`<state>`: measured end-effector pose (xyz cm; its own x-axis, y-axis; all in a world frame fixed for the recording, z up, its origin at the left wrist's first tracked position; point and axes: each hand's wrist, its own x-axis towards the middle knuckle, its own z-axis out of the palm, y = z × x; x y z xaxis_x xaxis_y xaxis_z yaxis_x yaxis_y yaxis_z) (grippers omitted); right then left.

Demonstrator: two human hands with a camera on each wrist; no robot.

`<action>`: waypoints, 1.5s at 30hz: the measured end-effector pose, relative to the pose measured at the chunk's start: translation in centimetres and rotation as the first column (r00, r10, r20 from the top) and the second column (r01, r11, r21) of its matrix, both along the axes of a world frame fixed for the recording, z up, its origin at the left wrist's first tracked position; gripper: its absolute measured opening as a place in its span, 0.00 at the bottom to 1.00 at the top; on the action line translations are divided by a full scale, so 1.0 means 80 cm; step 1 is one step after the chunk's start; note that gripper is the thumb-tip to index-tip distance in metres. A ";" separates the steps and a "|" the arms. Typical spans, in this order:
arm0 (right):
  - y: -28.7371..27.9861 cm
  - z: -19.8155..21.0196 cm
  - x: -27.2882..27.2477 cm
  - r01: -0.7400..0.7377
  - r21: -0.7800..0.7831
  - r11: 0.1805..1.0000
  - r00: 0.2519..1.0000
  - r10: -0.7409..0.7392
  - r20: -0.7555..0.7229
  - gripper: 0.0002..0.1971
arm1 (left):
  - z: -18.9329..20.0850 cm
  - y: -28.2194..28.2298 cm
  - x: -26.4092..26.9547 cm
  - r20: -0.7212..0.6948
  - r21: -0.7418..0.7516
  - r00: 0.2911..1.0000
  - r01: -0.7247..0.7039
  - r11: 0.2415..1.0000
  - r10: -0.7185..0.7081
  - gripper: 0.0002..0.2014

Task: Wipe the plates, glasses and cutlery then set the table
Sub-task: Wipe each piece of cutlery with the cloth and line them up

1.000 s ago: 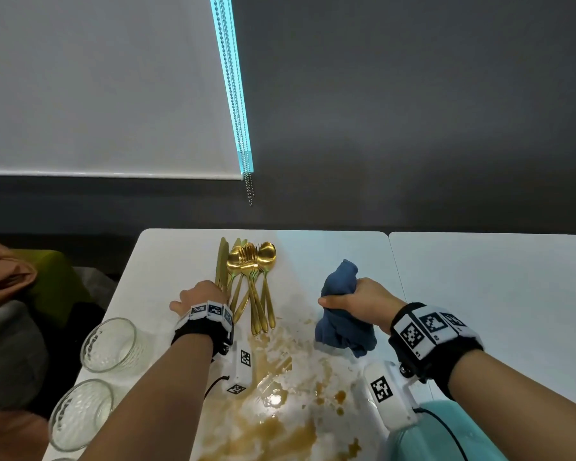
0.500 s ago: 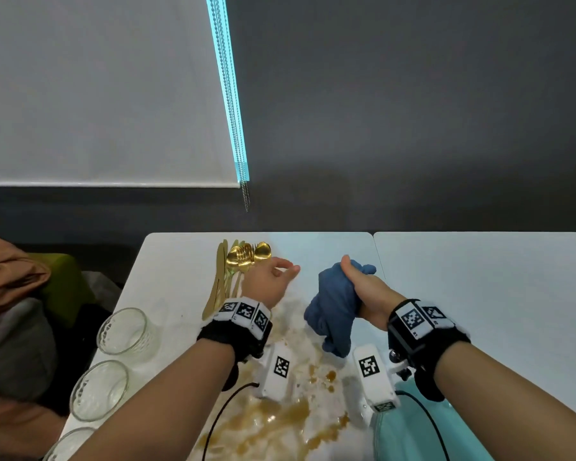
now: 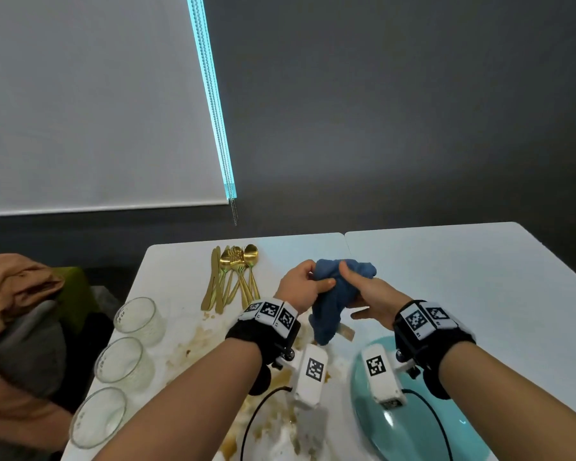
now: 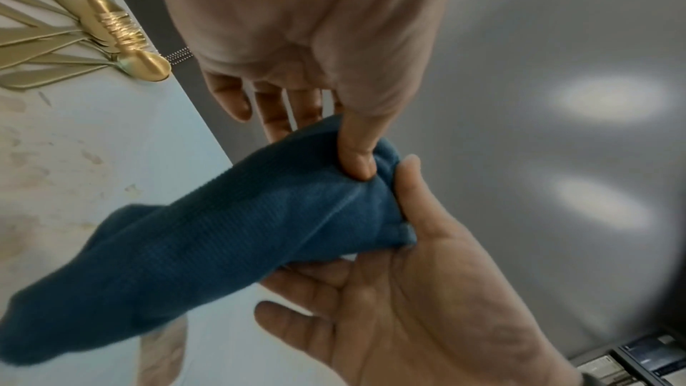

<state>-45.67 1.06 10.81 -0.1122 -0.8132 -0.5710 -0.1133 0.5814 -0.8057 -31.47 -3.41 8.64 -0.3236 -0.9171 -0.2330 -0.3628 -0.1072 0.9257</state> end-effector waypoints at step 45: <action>-0.148 -0.046 -0.004 -0.160 0.117 0.980 0.955 0.184 -0.232 0.04 | -0.023 -0.232 0.249 0.854 0.280 0.438 0.066 0.958 -0.280 0.21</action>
<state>-46.02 -10.79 7.13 -0.1189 -0.7748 -0.6209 -0.4020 0.6093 -0.6835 -11.56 -21.94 6.76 0.0061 -0.7720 -0.6356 -0.9959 -0.0621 0.0660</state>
